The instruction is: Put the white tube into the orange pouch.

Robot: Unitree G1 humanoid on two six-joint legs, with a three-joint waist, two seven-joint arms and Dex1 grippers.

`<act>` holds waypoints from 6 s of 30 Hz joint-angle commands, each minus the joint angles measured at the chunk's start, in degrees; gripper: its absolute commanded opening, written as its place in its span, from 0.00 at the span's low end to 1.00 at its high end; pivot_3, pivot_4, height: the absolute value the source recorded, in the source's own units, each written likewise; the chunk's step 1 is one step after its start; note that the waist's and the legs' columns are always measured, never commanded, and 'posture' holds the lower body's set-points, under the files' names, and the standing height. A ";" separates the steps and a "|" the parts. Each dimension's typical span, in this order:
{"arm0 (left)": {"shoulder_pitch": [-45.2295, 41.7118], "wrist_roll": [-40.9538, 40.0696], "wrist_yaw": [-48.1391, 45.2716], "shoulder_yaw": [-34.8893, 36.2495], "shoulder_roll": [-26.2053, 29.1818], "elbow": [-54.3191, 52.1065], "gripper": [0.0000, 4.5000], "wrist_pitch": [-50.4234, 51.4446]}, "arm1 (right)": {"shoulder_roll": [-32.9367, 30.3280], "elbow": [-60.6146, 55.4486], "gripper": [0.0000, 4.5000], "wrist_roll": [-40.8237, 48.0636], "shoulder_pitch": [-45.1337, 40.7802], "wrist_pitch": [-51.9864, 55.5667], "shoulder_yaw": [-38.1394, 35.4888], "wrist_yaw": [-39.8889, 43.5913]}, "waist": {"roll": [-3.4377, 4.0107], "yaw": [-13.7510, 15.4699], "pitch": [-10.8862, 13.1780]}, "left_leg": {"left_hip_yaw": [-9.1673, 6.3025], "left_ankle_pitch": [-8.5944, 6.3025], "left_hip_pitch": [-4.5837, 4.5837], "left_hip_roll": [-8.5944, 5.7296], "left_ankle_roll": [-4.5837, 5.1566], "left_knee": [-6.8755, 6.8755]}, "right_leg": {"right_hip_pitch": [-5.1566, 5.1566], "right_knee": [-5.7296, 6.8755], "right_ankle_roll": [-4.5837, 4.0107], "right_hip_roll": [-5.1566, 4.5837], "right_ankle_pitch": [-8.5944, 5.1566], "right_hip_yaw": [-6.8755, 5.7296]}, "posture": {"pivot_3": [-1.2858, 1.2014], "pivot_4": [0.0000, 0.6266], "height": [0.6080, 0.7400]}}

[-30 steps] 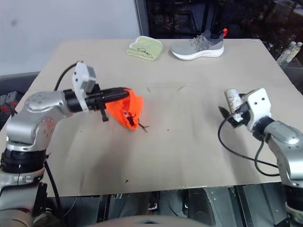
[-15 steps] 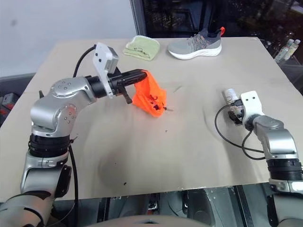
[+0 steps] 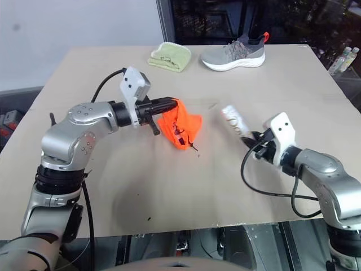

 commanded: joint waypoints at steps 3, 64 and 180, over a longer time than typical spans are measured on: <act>-4.10 3.12 -2.45 -3.33 -0.62 1.22 0.00 -3.00 | 1.67 -5.05 0.25 12.76 -6.28 7.71 2.34 -2.28 | 0.00 -0.06 0.00 | 0.00 -0.02 0.00 -0.02 0.04 0.07 | 0.01 0.01 -0.01 -0.02 0.00 -0.02 | 0.52 0.24 1.00; -11.70 -16.01 -9.55 11.94 -8.80 18.66 0.00 16.12 | 12.13 11.29 0.76 -9.46 -12.86 -1.84 13.66 -13.51 | 0.00 -1.76 0.00 | 0.08 0.01 -0.05 0.02 0.01 0.06 | -0.10 0.05 0.00 0.06 0.01 0.04 | 0.52 0.24 1.00; -11.13 -4.44 -35.19 -5.85 2.52 4.15 0.34 -12.01 | -0.98 8.23 0.00 41.75 -17.46 4.09 1.17 -1.84 | -0.13 -0.06 0.14 | 0.04 -0.13 -0.09 -0.03 0.25 0.03 | -0.07 -0.01 -0.06 -0.01 0.04 0.00 | 0.52 0.24 1.00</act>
